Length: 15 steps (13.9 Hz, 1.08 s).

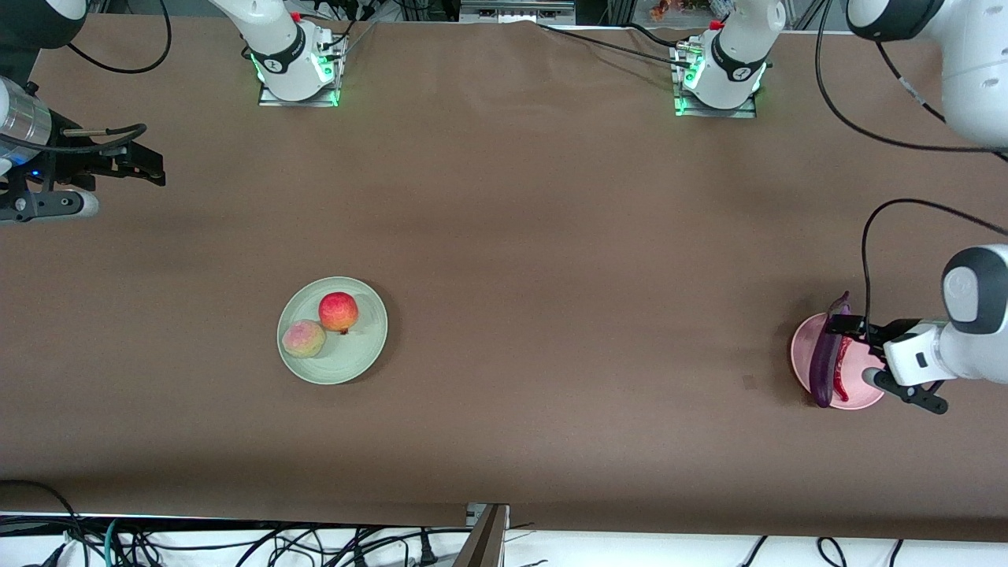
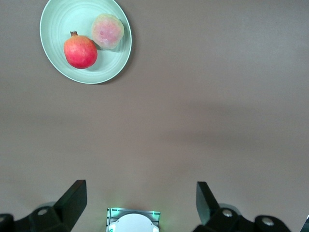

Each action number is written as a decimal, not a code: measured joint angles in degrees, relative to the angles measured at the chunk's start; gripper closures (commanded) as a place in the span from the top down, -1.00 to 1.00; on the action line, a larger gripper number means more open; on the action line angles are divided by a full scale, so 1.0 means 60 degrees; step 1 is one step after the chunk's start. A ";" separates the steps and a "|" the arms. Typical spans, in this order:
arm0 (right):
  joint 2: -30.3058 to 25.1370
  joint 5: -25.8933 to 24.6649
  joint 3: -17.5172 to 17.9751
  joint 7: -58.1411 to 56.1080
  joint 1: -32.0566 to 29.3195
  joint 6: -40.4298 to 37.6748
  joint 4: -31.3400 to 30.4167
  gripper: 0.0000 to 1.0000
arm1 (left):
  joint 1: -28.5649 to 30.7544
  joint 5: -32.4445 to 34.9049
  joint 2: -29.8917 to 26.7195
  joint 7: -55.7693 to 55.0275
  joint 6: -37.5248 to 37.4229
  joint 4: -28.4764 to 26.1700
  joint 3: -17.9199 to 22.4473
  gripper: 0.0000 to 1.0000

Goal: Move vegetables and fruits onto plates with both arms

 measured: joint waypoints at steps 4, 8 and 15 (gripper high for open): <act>0.0006 0.0004 0.0010 0.0005 0.0001 0.0008 0.0012 1.00 | -0.0763 -0.0001 -0.2255 -0.2106 -0.2372 0.0042 -0.0085 1.00; 0.0009 0.0006 0.0016 0.0006 0.0001 0.0011 0.0021 1.00 | -0.1393 -0.0001 -0.4249 -0.3049 -0.3151 -0.0253 -0.0124 1.00; 0.0009 0.0006 0.0016 0.0007 0.0001 0.0012 0.0024 1.00 | -0.0734 -0.0680 -0.5638 -0.3480 -0.2029 -0.2434 -0.0152 1.00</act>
